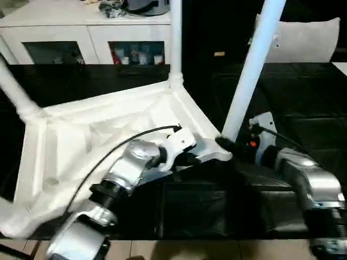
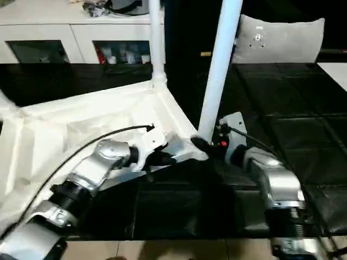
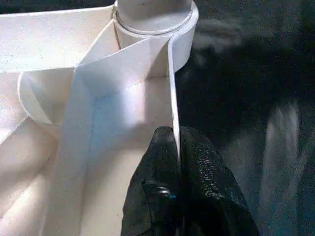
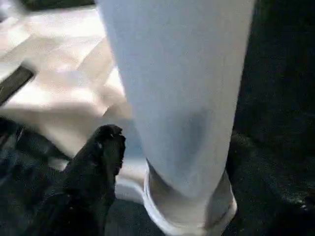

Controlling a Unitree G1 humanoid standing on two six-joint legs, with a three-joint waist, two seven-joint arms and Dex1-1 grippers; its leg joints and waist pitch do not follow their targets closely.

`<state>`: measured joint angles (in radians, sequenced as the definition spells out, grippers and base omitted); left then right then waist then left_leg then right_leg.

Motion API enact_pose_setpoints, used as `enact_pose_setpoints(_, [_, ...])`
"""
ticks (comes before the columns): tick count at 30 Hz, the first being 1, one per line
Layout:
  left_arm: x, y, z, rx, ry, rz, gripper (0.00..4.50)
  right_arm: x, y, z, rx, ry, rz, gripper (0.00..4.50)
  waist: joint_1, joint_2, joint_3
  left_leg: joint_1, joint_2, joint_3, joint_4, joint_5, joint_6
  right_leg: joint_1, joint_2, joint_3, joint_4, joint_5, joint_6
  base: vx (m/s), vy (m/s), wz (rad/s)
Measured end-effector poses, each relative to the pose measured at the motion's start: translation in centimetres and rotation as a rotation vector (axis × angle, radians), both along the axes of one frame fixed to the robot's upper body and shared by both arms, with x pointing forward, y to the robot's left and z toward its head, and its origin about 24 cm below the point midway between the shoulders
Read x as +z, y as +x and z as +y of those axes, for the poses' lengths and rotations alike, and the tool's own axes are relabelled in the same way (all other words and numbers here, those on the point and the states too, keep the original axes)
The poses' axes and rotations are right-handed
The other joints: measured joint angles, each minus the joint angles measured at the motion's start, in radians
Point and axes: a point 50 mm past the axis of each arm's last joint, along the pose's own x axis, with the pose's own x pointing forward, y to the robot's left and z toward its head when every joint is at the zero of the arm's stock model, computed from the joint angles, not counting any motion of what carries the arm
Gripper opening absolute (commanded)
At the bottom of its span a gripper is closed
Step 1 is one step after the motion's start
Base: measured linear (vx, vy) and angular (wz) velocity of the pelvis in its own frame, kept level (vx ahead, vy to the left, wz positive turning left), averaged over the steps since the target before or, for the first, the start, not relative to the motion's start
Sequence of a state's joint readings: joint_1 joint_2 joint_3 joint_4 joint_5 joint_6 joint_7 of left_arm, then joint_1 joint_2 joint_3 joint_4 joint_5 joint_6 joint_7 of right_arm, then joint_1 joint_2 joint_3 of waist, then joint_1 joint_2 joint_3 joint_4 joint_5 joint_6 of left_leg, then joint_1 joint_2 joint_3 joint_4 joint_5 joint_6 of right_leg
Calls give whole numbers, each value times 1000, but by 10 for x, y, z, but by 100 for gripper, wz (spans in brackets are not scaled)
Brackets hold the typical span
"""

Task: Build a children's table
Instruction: Rotate leg to tighten

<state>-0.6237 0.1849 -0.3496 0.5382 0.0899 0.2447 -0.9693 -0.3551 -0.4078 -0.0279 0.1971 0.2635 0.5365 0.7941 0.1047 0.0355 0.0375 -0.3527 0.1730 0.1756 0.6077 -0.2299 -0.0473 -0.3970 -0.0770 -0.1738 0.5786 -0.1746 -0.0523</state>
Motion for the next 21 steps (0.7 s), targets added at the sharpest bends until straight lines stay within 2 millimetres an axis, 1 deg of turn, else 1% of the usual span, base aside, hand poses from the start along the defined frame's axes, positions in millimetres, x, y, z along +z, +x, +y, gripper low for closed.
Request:
enact_pose_setpoints(2, [2,-1,7,-53,6,-9,0,2,-3,-4,70,-22,3,391,10,0,0,-2,0,0,2,0,1,-4,0,0,1,0,0,0,0,0])
enact_pose_setpoints(7, [4,-5,20,-188,19,1,0,13,-10,-18,238,-41,-10,391,40,0,0,-4,1,0,4,-2,3,-5,0,0,1,0,0,0,0,0])
enact_pose_setpoints(10, [4,-9,26,-272,30,25,0,17,-19,-23,377,-64,-3,356,55,0,0,-5,1,0,5,-2,4,-5,0,0,2,0,0,0,0,0])
enact_pose_setpoints(11, [4,-10,28,-288,33,29,0,16,-21,-23,400,-65,2,356,59,-1,0,-5,1,0,6,-2,4,-5,0,0,3,0,0,0,0,0])
enact_pose_setpoints(12, [4,-11,28,-303,36,29,0,16,-22,-22,421,-66,4,341,62,0,0,-5,1,0,7,-2,4,-5,-1,0,4,0,0,0,0,0])
enact_pose_setpoints(13, [4,-12,28,-320,40,32,0,15,-23,-21,448,-65,7,325,65,0,0,-5,1,0,9,-2,4,-5,-1,0,5,0,0,0,0,0])
enact_pose_setpoints(14, [4,-13,29,-338,43,32,0,14,-25,-19,475,-67,15,325,67,0,0,-5,1,0,9,-2,4,-5,-1,0,6,0,0,0,0,0])
enact_pose_setpoints(16, [3,-14,30,-376,52,38,0,12,-30,-17,527,-60,25,306,70,-1,0,-5,1,0,11,-2,4,-4,-2,0,6,0,0,0,0,0])
enact_pose_setpoints(19, [3,-17,31,-419,59,45,0,11,-34,-13,582,-45,32,271,69,-1,0,-4,1,0,12,-2,4,-3,-2,1,6,1,0,0,0,0])
enact_pose_setpoints(20, [3,-17,31,-431,62,45,0,11,-34,-12,596,-45,30,271,69,-1,0,-3,1,0,12,-2,4,-3,-1,1,6,1,0,0,0,0])
enact_pose_setpoints(21, [3,-17,31,-439,65,45,0,11,-35,-11,608,-43,29,261,69,-1,1,-3,1,0,12,-2,4,-3,-2,1,6,1,0,0,0,0])
